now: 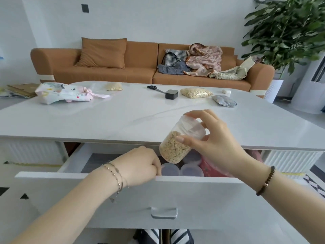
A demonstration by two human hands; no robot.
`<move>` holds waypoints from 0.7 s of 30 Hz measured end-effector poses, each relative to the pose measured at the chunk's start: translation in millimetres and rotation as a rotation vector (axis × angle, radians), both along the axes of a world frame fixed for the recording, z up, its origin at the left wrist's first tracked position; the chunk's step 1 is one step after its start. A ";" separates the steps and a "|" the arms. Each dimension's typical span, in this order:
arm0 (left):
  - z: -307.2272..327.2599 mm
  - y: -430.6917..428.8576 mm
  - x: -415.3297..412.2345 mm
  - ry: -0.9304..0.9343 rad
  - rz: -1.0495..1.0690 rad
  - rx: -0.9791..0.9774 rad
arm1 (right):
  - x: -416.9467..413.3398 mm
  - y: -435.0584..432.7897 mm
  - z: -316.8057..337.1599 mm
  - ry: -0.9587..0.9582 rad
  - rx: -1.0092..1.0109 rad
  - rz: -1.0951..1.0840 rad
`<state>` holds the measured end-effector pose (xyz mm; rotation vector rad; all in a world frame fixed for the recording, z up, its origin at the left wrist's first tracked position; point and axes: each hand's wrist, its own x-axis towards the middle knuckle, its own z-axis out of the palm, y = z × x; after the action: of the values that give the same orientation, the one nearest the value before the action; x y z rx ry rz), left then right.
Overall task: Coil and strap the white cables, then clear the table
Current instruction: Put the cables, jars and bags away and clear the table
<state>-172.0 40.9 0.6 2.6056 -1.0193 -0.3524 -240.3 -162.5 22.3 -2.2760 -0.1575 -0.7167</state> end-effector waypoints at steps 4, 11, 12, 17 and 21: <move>-1.0 8.2 -3.0 0.207 0.069 -0.112 | -6.0 4.7 -9.9 0.067 -0.140 0.078; -7.6 4.5 29.4 0.140 0.150 -0.245 | 13.2 4.4 -18.9 0.209 -0.393 0.229; -7.0 2.6 31.6 0.110 0.129 -0.219 | 15.8 3.6 -16.8 0.223 -0.398 0.237; -8.9 -1.7 39.8 0.002 0.100 -0.129 | 22.5 5.8 -13.0 0.268 -0.546 0.288; -29.7 -5.4 43.9 0.137 0.083 -0.087 | 21.1 7.2 -18.7 0.164 -0.822 0.246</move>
<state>-128.1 35.5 -29.1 2.4993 -0.8593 -0.4491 -219.2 -155.3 3.5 -2.9924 -0.7544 -0.3551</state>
